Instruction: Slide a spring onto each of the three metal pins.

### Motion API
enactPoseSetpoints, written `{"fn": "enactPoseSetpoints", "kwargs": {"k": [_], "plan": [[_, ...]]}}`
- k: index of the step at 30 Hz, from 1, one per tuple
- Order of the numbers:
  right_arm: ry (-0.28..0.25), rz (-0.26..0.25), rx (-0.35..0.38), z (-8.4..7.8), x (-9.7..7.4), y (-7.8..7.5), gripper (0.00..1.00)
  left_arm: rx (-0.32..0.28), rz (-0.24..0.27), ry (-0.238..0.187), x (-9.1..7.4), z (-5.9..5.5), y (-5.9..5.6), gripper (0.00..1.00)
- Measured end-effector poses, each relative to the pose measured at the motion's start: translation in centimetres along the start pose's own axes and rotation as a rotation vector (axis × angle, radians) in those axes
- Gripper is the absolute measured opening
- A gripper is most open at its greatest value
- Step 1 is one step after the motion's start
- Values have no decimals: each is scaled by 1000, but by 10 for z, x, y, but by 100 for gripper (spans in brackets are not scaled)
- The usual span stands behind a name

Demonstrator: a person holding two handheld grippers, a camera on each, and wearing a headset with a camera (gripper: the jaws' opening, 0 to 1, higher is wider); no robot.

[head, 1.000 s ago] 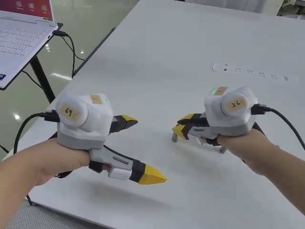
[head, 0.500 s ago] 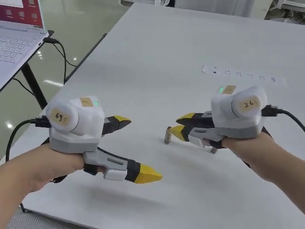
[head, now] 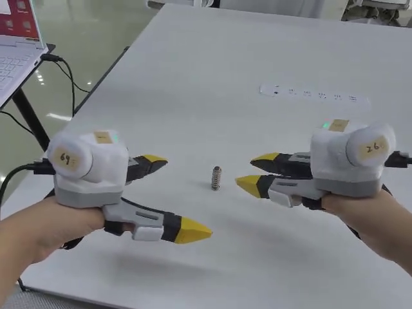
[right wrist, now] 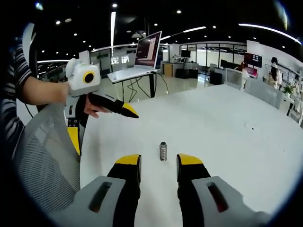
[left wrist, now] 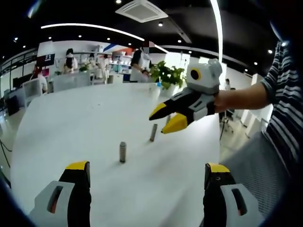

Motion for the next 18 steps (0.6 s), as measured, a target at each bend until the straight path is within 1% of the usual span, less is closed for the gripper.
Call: {"fn": "enactPoseSetpoints", "kwargs": {"k": [3, 8, 11, 12, 13, 16, 18], "plan": [[-11, -24, 6, -6, -10, -3, 32, 4, 0, -1, 0, 0, -1, 98], [-21, -32, 6, -17, -26, -4, 39, 8, -1, -1, -1, -1, -3, 98], [-27, -45, 14, -22, -36, -6, 41, 4, 8, -13, -3, 1, -2, 98], [-33, -48, 19, -23, -39, -6, 42, 2, 10, -25, -4, 4, -3, 98], [-45, -56, 27, -24, -44, -6, 43, -1, 11, -34, -5, 5, -3, 98], [-54, -63, 31, -29, -53, -5, 48, -10, 13, -50, -6, 7, -5, 98], [-54, -70, 33, -32, -58, -5, 52, -9, 15, -50, -6, 6, -6, 98]]}}
Point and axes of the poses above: the centre of the closed fingertips' face, and the gripper's own axes: x roughly forward along the fingers, y roughly to its left, z roughly out of its top, the point moved 3 cm from there along -x, roughly backward along the fingers, and after that the axes turned 7 degrees about x, right-handed, at the moved point
